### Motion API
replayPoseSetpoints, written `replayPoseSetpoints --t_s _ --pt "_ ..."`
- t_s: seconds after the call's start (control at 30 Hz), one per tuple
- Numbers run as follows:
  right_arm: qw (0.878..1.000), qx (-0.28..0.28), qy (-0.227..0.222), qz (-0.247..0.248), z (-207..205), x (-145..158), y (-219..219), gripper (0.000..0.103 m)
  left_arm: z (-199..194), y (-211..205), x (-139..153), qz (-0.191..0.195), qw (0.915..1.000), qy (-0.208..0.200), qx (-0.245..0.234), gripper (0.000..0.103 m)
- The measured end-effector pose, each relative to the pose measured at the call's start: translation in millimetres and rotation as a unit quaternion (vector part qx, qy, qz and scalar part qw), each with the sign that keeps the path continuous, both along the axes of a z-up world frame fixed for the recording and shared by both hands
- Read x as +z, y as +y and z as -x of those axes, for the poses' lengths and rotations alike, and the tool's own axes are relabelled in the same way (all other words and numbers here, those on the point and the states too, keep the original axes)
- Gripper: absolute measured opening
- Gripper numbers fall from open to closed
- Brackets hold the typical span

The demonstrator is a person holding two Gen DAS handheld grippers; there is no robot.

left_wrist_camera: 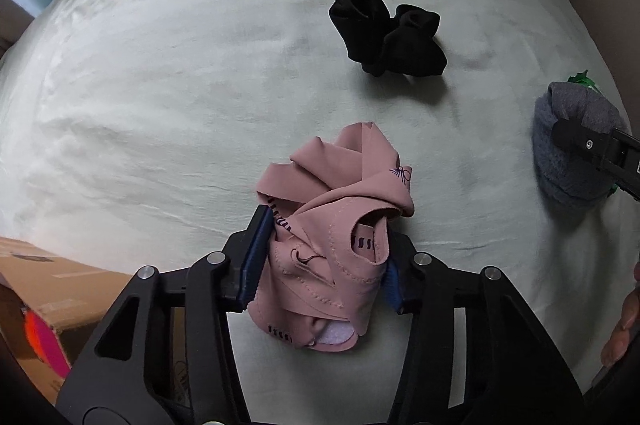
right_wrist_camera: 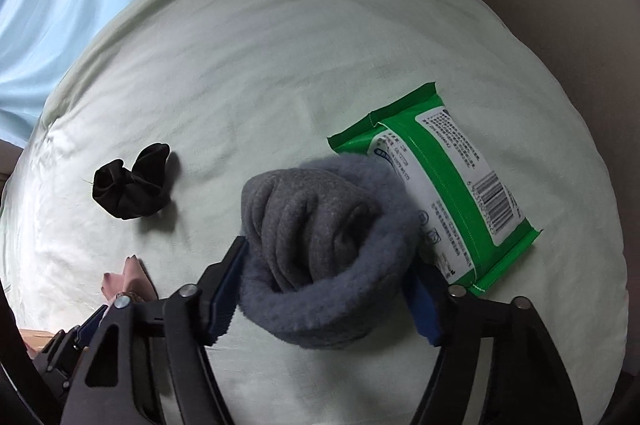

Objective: Organize soft objects
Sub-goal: 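Grasp the pink sock with the left tool while the right tool grasps the grey sock, then carry the pink sock and grey sock over the box with both tools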

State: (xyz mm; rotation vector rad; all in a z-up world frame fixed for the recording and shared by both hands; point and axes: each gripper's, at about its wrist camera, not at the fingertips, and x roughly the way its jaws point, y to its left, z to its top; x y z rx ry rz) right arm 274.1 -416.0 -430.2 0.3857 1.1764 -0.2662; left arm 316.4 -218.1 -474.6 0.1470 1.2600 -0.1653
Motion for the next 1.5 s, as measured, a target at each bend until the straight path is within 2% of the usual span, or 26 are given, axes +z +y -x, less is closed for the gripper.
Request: replayPoseSetpoints --t_s 0.2,0.4,0.7,0.97,1.2,1.37,1.5 --pt "1.000 0.006 -0.004 -0.010 13 8 -1 0.054 4 4 10 0.008 0.9999 0.000 0.011 0.037" --pt "0.999 0.017 -0.032 -0.017 34 38 1 0.053 20 -3 41 0.014 0.9996 -0.024 0.004 0.036" --pt "0.996 0.025 -0.085 -0.020 73 104 -1 0.053 56 -5 123 0.041 0.9961 -0.077 0.012 0.036" --pt "0.989 0.060 -0.134 -0.021 115 179 13 0.053 107 -3 208 0.065 0.9891 -0.130 0.018 0.036" --pt "0.981 0.105 -0.163 -0.025 146 238 55 0.053 152 30 275 0.090 0.9820 -0.160 0.044 0.036" --pt "0.973 0.144 -0.179 -0.028 167 270 93 0.053 176 65 303 0.094 0.9779 -0.178 0.058 0.036" --pt "0.968 0.164 -0.184 -0.036 177 284 124 0.053 189 102 317 0.097 0.9748 -0.188 0.072 0.036"
